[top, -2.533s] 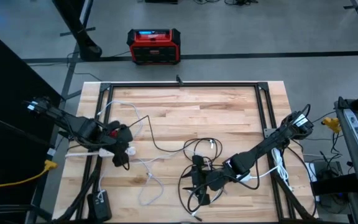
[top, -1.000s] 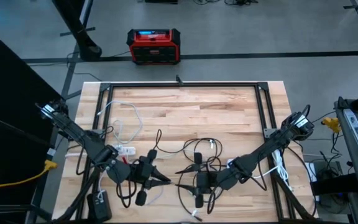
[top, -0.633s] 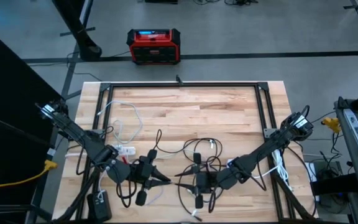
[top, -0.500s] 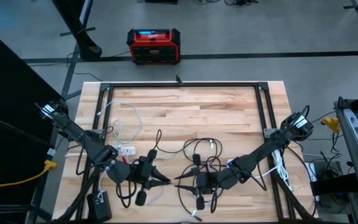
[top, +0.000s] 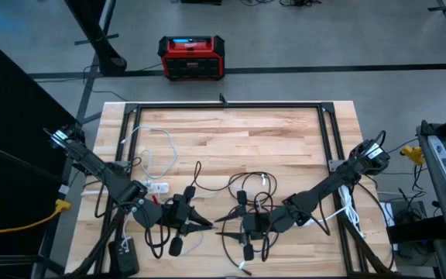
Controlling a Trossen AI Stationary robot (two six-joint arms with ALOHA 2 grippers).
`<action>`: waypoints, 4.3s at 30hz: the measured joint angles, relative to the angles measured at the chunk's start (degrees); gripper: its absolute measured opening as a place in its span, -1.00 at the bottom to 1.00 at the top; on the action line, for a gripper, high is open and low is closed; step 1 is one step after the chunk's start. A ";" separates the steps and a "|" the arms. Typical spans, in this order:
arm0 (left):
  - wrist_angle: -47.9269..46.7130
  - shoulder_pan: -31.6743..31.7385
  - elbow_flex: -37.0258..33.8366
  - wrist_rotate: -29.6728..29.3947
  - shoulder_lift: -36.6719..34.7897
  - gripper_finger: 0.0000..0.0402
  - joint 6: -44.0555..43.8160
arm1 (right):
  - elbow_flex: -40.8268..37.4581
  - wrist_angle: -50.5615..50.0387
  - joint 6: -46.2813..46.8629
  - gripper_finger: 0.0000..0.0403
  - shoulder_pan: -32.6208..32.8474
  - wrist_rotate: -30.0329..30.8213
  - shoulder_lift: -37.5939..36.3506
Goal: Insert USB
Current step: Insert the black charger cable into the white charger adapter connected to the left white outlet extension
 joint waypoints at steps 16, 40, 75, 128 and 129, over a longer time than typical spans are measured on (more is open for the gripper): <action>-0.01 0.02 0.00 -0.13 -0.02 -0.88 0.00 | 0.17 -2.33 1.35 -0.95 -0.15 -0.54 0.00; -15.72 -0.32 0.09 0.53 -0.33 -0.63 -28.32 | 0.10 -10.03 -12.74 -1.00 3.61 25.83 0.00; -1.31 0.16 -0.20 -10.07 5.55 -0.04 -48.61 | -0.91 4.62 -79.71 -1.00 9.59 44.11 8.09; 1.60 6.97 -0.24 0.78 5.95 0.02 -44.60 | -0.88 6.91 -83.54 -1.00 12.40 41.90 8.07; 1.61 7.17 -0.24 1.09 5.95 0.02 -44.69 | -0.88 6.93 -83.54 -1.00 12.41 41.88 8.07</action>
